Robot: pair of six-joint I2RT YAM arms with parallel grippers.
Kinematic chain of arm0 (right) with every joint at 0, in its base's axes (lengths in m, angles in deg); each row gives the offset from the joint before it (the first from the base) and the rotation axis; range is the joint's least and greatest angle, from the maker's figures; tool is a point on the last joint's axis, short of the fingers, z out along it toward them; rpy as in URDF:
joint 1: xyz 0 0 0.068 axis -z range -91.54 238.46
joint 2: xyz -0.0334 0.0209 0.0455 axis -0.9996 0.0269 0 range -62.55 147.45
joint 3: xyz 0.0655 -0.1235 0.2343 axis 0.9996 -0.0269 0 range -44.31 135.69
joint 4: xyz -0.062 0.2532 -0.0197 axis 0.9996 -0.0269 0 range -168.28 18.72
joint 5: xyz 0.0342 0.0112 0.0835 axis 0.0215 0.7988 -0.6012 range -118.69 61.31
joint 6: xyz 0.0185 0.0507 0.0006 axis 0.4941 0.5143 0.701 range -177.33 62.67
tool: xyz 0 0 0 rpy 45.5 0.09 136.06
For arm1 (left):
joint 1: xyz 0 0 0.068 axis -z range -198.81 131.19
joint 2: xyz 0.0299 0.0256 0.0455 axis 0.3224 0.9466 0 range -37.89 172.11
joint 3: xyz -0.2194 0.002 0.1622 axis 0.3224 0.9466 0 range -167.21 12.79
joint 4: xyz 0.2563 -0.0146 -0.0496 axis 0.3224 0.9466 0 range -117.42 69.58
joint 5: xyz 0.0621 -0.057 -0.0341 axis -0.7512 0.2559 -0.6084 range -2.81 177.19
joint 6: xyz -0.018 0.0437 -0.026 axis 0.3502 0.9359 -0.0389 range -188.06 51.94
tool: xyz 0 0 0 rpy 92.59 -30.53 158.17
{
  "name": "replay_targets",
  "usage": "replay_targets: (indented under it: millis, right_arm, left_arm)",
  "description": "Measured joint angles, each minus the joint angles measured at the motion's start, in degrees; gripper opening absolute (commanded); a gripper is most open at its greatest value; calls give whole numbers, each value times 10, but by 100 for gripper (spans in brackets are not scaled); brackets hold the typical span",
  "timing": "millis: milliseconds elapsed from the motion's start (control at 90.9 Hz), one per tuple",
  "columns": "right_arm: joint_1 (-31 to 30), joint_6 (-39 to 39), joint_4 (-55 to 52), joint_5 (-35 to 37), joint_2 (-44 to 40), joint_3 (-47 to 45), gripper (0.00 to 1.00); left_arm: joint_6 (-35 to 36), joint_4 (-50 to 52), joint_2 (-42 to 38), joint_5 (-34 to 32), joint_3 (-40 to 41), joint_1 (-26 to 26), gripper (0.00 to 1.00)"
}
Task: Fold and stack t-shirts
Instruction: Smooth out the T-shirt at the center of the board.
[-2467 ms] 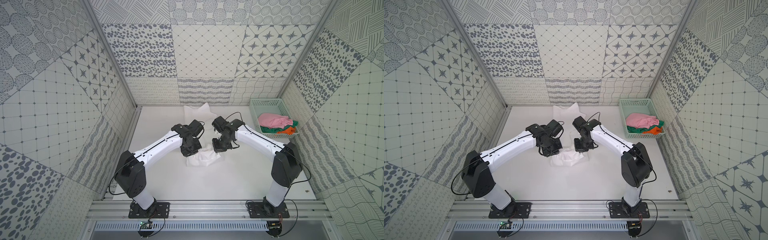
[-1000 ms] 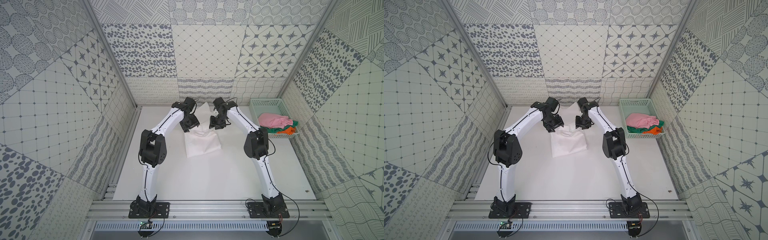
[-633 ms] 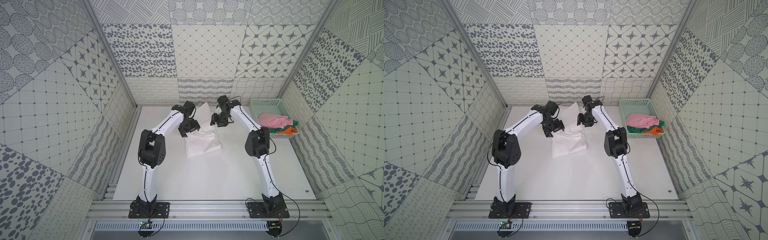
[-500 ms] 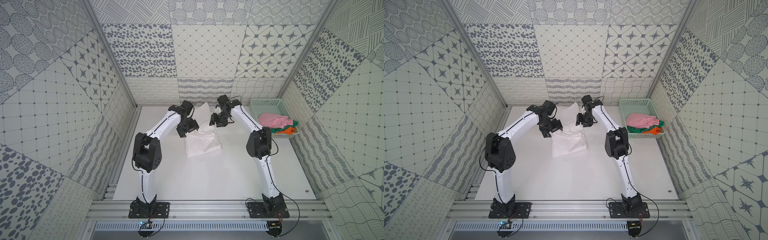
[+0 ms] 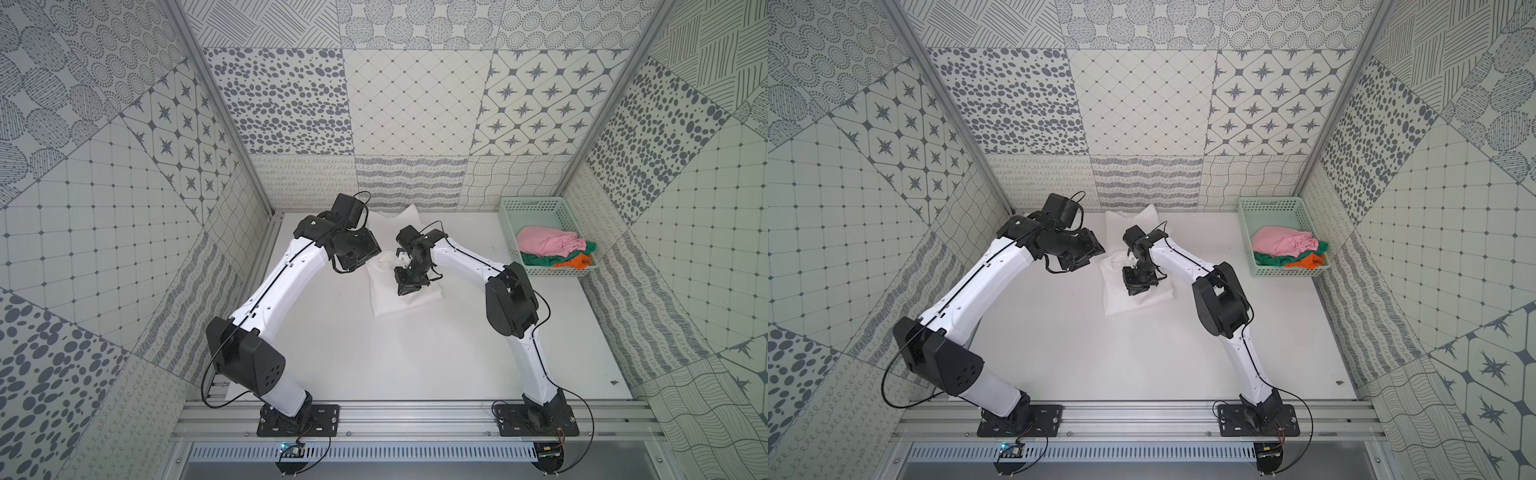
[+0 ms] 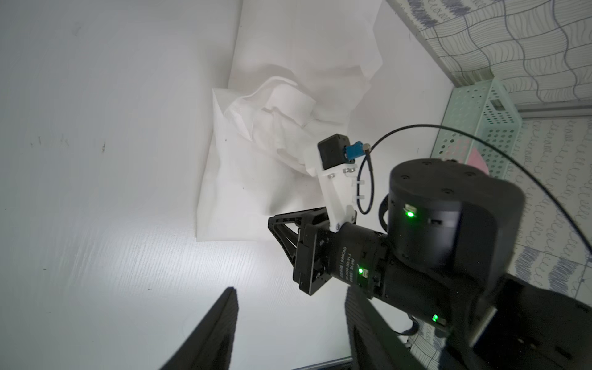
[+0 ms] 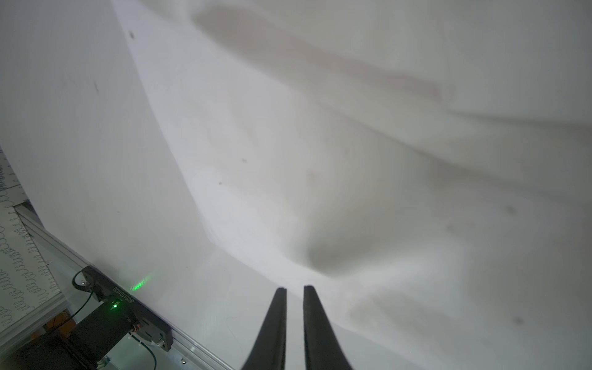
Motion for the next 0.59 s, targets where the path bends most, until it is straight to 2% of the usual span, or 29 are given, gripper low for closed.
replay_targets:
  millis: [275, 594]
  right_arm:
    - [13, 2, 22, 29, 30, 10, 13]
    - [23, -3, 3, 47, 110, 136, 15]
  left_arm:
    - [-5, 13, -75, -13, 47, 0, 54]
    - [-18, 45, -148, -17, 92, 0, 54]
